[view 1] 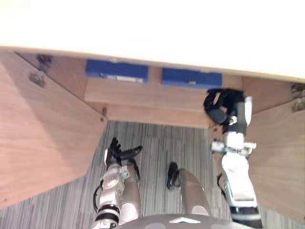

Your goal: Walk over to the cabinet, pick up the folder, carry it to the office cabinet, place the folder inside the office cabinet, then close the office cabinet door

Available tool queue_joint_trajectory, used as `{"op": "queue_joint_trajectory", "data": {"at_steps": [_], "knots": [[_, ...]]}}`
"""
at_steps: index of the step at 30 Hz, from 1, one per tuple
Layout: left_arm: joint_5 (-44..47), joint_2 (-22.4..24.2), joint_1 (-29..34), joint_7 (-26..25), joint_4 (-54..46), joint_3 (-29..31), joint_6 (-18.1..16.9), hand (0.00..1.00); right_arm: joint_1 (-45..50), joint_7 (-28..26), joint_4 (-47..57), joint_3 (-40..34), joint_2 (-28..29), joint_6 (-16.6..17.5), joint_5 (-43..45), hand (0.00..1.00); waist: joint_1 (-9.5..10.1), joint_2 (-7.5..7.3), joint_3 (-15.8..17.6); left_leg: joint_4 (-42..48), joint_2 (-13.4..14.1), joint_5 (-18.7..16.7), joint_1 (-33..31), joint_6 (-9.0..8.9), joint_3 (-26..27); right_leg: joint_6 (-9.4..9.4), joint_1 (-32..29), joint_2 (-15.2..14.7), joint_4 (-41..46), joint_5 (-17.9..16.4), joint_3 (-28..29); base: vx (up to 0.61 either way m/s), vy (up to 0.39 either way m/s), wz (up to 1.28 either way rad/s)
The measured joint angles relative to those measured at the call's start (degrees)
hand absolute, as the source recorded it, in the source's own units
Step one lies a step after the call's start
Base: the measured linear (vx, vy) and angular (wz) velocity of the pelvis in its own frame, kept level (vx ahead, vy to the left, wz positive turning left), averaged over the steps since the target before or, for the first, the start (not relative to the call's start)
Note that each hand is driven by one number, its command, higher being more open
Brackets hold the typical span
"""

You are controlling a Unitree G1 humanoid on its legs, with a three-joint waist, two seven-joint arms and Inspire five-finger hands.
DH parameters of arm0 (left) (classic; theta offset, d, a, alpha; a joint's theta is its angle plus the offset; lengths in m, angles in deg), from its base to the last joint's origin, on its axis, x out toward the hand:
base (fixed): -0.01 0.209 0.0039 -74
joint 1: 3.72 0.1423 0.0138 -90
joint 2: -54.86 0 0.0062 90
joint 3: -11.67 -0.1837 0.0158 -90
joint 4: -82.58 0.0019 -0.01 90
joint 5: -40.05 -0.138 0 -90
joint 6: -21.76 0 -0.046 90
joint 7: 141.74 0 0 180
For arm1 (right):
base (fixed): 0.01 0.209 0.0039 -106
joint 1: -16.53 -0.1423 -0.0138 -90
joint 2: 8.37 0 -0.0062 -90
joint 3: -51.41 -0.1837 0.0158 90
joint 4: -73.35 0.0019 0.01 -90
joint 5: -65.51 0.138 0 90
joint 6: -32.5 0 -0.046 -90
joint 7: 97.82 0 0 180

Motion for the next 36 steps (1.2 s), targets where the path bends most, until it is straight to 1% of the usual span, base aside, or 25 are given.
{"op": "queue_joint_trajectory", "data": {"at_steps": [1, 2, 3, 4, 5, 7, 8, 10, 12, 13, 15, 17, 20, 22, 24, 26, 30, 34, 36], "knots": [[-0.9, -0.1, 1.1, 0.0, 1.6, -0.7, 0.0, 1.0, 2.5, -1.3, -1.4, 1.0, 1.0, 0.7, 0.0, 0.0, -0.05, 0.14, -1.7, -2.4, -0.2, 0.3, 2.6, -0.26, 0.8, 0.33, 2.4, 0.2, -2.5, 0.7, 0.4, 0.2, 0.044, -0.21], [-1.3, -0.4, 1.6, 0.0, 3.6, -1.2, 0.0, 1.0, 3.8, -2.6, -3.7, 1.5, 1.6, 1.0, -0.7, 0.0, -0.14, 0.02, -2.2, -5.5, -0.7, 1.2, 6.0, -0.34, 1.7, 0.59, 5.0, 0.1, -5.3, 1.6, 0.9, 0.19, 0.044, -0.2], [-1.4, -0.5, 1.7, 0.0, 4.8, -1.5, 0.0, 1.0, 4.3, -3.2, -5.2, 1.6, 1.8, 1.1, -1.5, 0.0, -0.33, 0.04, -2.8, -7.2, -1.0, 1.8, 7.3, -0.22, 2.1, 0.73, 6.3, 0.1, -7.1, 2.3, 1.0, 0.22, 0.051, -0.19], [-2.2, -0.8, 2.1, 0.0, 7.6, -1.9, 0.0, 1.0, 4.7, -4.1, -10.8, 1.5, 1.8, 1.4, -3.2, 0.0, -0.8, 0.23, -4.5, -11.8, -1.6, 3.5, 10.0, -0.32, 3.0, 1.12, 8.9, 0.3, -12.0, 4.5, 1.2, 0.13, 0.029, -0.11], [-2.5, -1.0, 2.0, 0.0, 8.8, -2.3, 0.0, 1.0, 4.5, -4.2, -13.6, 1.4, 1.7, 1.5, -3.9, 0.0, -1.02, 0.29, -4.9, -13.7, -1.8, 4.3, 11.2, -0.47, 3.2, 1.17, 10.1, 0.5, -14.2, 5.7, 1.3, 0.15, 0.039, -0.12], [-3.4, -2.0, 1.9, 0.1, 11.6, -3.8, 0.1, 1.0, 3.0, -4.4, -23.6, 1.2, 1.7, 1.3, -5.2, 0.0, -1.64, 0.35, -5.1, -20.4, -2.9, 7.2, 15.4, -0.53, 4.4, 1.42, 13.9, 0.5, -21.0, 9.0, 1.6, 0.11, 0.044, -0.12], [-3.6, -2.1, 1.9, 0.1, 12.1, -4.0, 0.1, 1.0, 2.7, -4.5, -26.1, 1.2, 1.7, 1.0, -6.0, 0.0, -1.8, 0.45, -5.2, -22.0, -3.1, 7.9, 16.3, -0.47, 4.6, 1.53, 14.8, 0.5, -22.4, 9.8, 1.7, 0.07, 0.05, -0.1], [-4.7, -2.9, 2.0, 0.1, 13.7, -3.9, 0.2, 1.0, 2.4, -5.1, -34.8, 1.2, 1.8, -0.1, -8.2, 0.0, -2.28, 0.82, -5.5, -27.6, -3.9, 10.5, 20.1, -0.84, 5.8, 1.63, 17.8, 0.7, -27.3, 12.5, 2.0, 0.06, 0.043, -0.14], [-5.5, -3.7, 2.1, 0.0, 14.5, -3.9, 0.4, 1.0, 2.5, -5.3, -39.8, 1.1, 1.8, -0.9, -9.1, 0.0, -2.54, 1.19, -5.8, -30.4, -4.3, 11.6, 22.6, -0.81, 6.1, 1.72, 19.9, 0.8, -29.6, 13.5, 2.4, 0.04, 0.019, -0.13], [-5.6, -4.1, 2.1, 0.0, 14.9, -4.0, 0.4, 1.0, 2.4, -5.2, -42.8, 1.0, 1.7, -1.1, -9.1, 1.0, -2.66, 1.55, -6.0, -31.7, -4.4, 12.1, 23.8, -0.84, 6.3, 1.72, 20.8, 1.0, -30.6, 14.1, 2.5, 0.01, 0.01, -0.09], [-5.6, -4.5, 2.2, 0.0, 15.0, -4.0, 0.4, 1.0, 2.2, -5.2, -46.6, 0.7, 1.7, -1.1, -9.1, 1.0, -2.65, 1.91, -6.3, -33.1, -4.5, 12.7, 25.2, -0.78, 7.2, 1.55, 21.5, 1.4, -31.6, 15.4, 3.5, -0.03, 0.016, -0.23], [-5.6, -4.9, 2.1, 0.0, 15.5, -4.0, 0.4, 1.0, 1.8, -5.1, -50.0, 0.3, 1.8, -1.1, -9.2, 1.0, -2.75, 1.93, -7.0, -34.2, -4.8, 13.5, 25.8, -0.78, 7.6, 1.46, 21.7, 1.4, -32.5, 16.1, 4.0, -0.08, 0.001, -0.2], [-5.6, -4.8, 2.0, -0.1, 16.9, -5.0, 0.4, 1.0, 1.8, -4.7, -54.9, -3.3, 2.6, -1.4, -9.0, 1.0, -2.85, 1.95, -7.1, -35.6, -5.4, 14.6, 27.2, -0.42, 7.6, 1.31, 22.6, 1.3, -33.1, 16.5, 4.1, -0.12, -0.022, -0.03], [-5.6, -4.6, 2.5, -0.1, 18.1, -5.0, 0.5, 1.0, 1.9, -4.1, -58.1, -5.1, 2.8, -2.8, -8.5, 1.0, -2.93, 1.84, -7.8, -38.0, -5.7, 16.1, 28.5, -0.32, 7.6, 1.23, 22.8, 1.3, -33.3, 16.7, 4.2, -0.15, -0.018, -0.03], [-5.7, -4.6, 3.1, -0.1, 18.5, -5.0, 0.6, 1.0, 2.1, -3.7, -58.5, -5.9, 3.1, -3.5, -6.9, 1.0, -3.02, 1.79, -7.8, -39.8, -5.9, 17.0, 29.1, -0.64, 7.7, 1.26, 22.7, 1.3, -33.6, 17.2, 4.4, -0.13, -0.007, -0.04], [-5.7, -4.5, 3.9, 0.0, 19.6, -4.9, 1.1, 1.0, 2.1, -3.2, -58.6, -6.6, 3.0, -3.5, -6.6, 1.0, -3.15, 1.59, -7.9, -41.0, -6.2, 18.1, 29.5, -0.51, 7.7, 1.4, 22.8, 1.4, -34.9, 17.9, 4.9, -0.18, 0.004, -0.05], [-5.8, -4.8, 4.0, -0.2, 20.2, -4.9, 1.4, 1.0, 1.8, -2.8, -60.6, -7.9, 3.1, -3.6, -6.2, 1.0, -3.06, 1.41, -8.5, -41.2, -6.5, 18.1, 30.5, -0.51, 8.4, 1.6, 23.3, 1.3, -35.0, 18.1, 5.9, -0.1, 0.016, -0.12], [-8.0, -4.9, 4.0, -0.1, 21.5, -4.9, 1.5, 1.0, 1.5, -2.7, -61.7, -8.2, 3.1, -3.6, -4.5, 1.0, -3.01, 1.56, -9.1, -41.2, -6.8, 17.7, 31.1, -0.3, 9.3, 2.09, 23.6, 1.2, -35.5, 18.4, 7.3, -0.02, 0.014, -0.12], [-8.1, -4.9, 3.6, -0.1, 21.7, -4.9, 1.6, 1.0, 0.7, -2.7, -63.0, -9.7, 3.4, -3.7, -4.3, 1.0, -3.11, 1.56, -9.3, -41.2, -6.9, 17.4, 31.2, -0.27, 9.9, 2.37, 23.7, 1.3, -35.8, 18.8, 7.9, 0.02, 0.005, -0.13]]}}
